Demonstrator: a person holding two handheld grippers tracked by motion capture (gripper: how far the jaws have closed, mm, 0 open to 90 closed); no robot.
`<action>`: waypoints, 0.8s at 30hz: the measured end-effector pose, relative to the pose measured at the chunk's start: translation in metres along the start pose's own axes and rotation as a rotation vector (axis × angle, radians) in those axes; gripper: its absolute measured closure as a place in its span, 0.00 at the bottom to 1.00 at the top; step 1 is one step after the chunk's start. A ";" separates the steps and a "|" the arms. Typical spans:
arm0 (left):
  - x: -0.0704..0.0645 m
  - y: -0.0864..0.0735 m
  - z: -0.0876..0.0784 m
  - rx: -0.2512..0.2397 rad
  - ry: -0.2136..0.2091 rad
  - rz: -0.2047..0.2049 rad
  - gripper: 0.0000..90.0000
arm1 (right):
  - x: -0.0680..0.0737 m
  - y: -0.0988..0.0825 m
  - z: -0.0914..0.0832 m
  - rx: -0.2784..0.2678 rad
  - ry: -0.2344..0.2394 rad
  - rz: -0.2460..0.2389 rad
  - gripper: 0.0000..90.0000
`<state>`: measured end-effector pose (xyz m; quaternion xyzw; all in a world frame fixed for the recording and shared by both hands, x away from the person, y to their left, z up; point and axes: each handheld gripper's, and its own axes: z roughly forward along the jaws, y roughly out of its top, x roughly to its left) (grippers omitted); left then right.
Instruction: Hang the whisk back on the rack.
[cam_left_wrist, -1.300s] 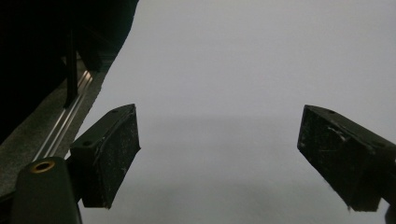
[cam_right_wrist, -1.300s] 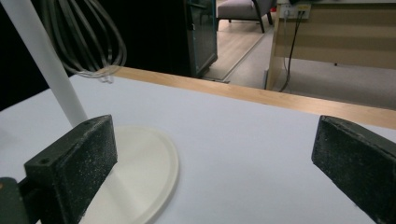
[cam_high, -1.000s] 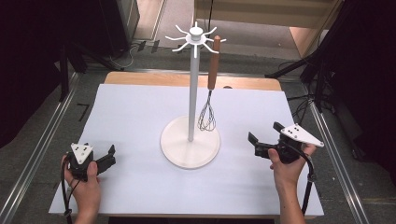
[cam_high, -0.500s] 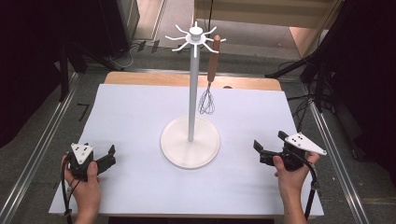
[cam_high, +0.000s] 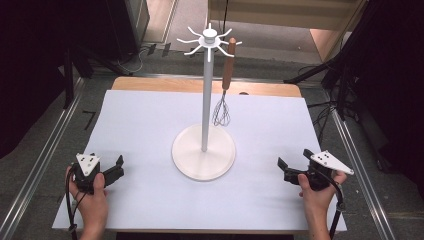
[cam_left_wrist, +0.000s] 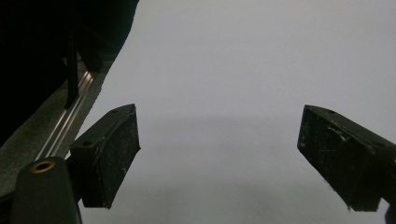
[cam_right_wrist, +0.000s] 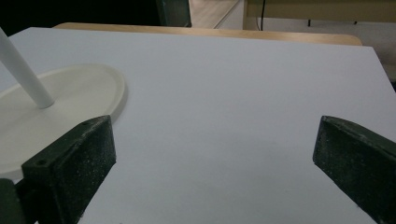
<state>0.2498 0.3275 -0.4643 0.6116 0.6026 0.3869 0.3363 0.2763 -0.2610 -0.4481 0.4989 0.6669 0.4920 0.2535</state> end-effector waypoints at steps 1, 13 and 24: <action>0.000 0.000 0.000 0.000 0.000 0.000 0.15 | -0.001 -0.002 -0.001 0.002 -0.001 0.005 0.00; 0.001 0.000 0.000 -0.001 -0.003 -0.003 0.15 | -0.020 -0.019 -0.009 0.033 -0.048 0.025 0.00; 0.001 0.000 0.000 0.001 -0.005 -0.006 0.15 | -0.032 -0.031 -0.021 0.072 -0.098 0.001 0.00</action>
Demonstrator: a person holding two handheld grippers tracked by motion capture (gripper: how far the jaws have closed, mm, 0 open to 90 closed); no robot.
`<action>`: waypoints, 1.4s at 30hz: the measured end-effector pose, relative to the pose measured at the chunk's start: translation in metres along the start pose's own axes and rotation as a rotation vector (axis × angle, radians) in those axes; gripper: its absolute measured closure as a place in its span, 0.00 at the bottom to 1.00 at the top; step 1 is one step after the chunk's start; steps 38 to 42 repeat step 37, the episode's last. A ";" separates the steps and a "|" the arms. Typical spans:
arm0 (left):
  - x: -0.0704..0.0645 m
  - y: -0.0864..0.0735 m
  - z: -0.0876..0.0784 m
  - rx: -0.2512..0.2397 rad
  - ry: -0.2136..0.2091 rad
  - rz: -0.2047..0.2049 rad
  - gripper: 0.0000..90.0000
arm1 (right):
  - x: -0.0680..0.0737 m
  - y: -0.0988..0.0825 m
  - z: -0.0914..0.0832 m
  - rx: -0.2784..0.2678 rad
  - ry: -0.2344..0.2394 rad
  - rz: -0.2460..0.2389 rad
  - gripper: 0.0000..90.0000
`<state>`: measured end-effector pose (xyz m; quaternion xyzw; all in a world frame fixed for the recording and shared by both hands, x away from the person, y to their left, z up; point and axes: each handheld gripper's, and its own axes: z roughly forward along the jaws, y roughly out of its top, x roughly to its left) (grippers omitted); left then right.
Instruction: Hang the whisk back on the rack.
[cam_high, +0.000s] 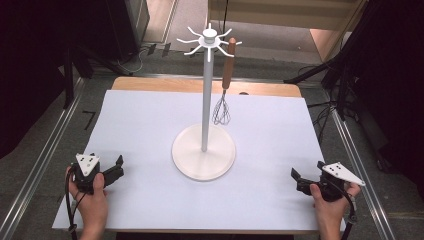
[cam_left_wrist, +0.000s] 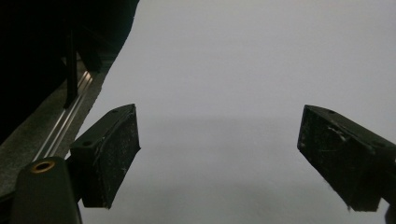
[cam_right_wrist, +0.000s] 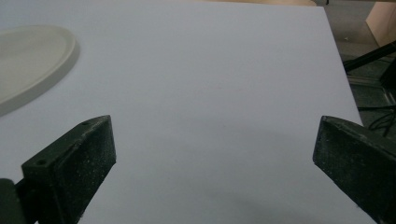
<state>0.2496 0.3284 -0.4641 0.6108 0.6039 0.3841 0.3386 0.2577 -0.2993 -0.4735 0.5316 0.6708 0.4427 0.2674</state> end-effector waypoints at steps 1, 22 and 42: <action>0.000 0.000 0.000 0.000 0.000 -0.001 0.15 | -0.002 -0.001 -0.001 0.001 -0.001 -0.004 0.00; 0.001 0.000 0.001 -0.004 -0.003 -0.010 0.15 | -0.010 -0.016 -0.003 -0.010 -0.030 0.039 0.00; 0.000 0.000 0.001 0.005 0.002 0.004 0.15 | -0.008 -0.016 -0.002 -0.005 -0.040 0.024 0.03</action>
